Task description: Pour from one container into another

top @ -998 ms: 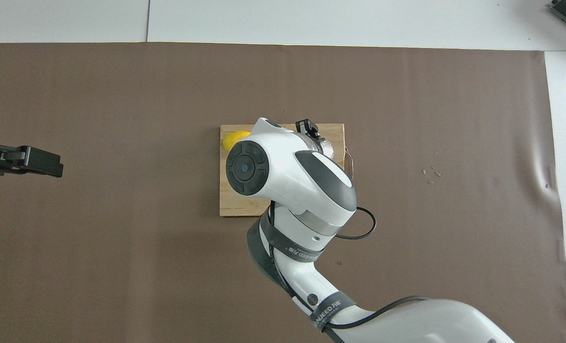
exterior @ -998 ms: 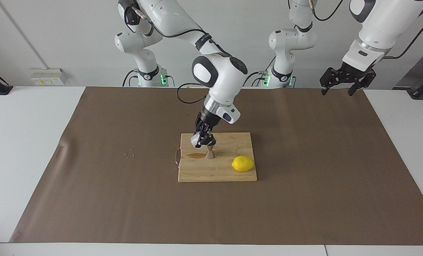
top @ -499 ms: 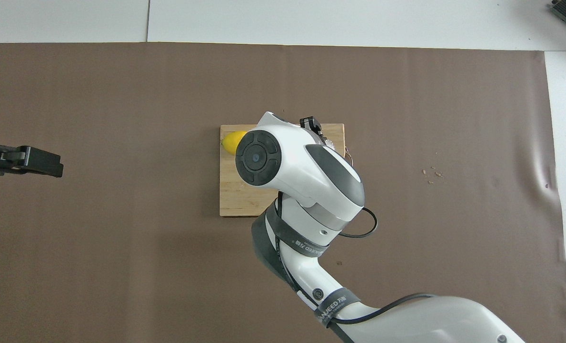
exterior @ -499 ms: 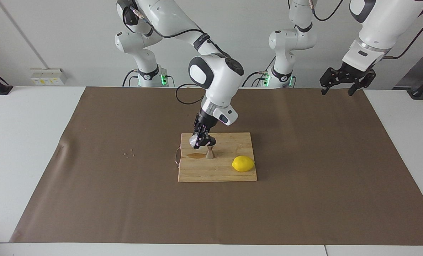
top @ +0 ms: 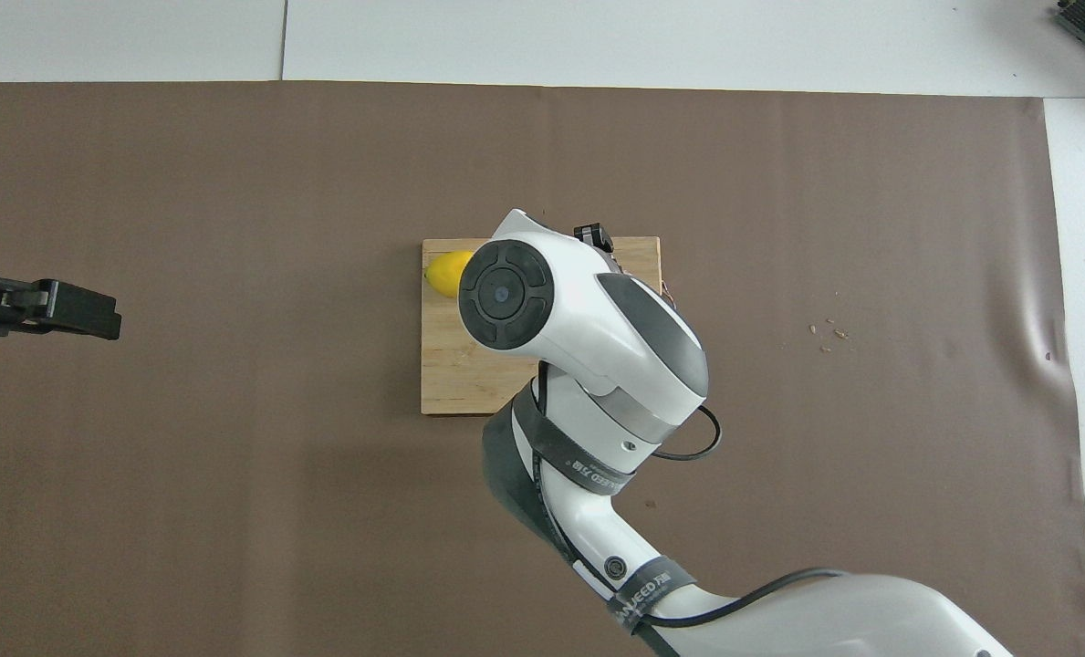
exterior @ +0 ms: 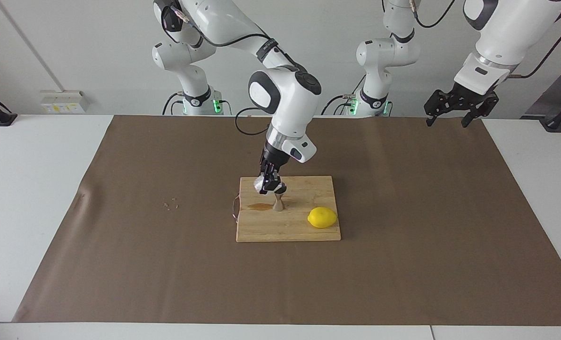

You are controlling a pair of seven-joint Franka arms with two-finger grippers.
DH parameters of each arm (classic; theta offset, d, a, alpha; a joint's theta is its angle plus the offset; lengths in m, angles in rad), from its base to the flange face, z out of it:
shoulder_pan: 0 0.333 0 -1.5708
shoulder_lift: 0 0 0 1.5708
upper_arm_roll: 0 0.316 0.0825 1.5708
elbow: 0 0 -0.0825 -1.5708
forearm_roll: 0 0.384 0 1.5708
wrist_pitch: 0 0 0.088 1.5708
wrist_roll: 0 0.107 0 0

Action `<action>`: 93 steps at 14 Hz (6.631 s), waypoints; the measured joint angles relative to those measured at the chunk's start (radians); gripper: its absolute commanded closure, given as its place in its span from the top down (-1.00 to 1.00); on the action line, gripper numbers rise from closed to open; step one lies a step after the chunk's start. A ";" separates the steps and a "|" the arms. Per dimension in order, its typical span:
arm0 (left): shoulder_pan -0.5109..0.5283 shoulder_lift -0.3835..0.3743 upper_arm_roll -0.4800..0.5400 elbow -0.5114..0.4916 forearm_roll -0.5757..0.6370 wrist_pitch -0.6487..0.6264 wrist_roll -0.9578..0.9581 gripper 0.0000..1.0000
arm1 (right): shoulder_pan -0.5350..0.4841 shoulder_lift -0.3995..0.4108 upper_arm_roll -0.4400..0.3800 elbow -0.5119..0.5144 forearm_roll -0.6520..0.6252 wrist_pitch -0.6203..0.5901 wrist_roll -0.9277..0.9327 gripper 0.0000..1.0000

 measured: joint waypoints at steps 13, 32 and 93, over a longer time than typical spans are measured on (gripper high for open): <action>0.000 0.000 0.000 0.000 0.000 0.000 0.000 1.00 | -0.130 -0.048 0.001 -0.005 0.235 0.013 -0.120 -0.24; 0.000 0.000 0.000 0.000 0.000 0.000 0.000 1.00 | -0.465 -0.103 0.000 -0.265 0.581 0.221 -0.498 -0.24; 0.000 0.000 0.000 0.000 0.000 0.000 0.000 1.00 | -0.519 -0.455 0.019 -0.163 0.424 -0.214 1.264 1.00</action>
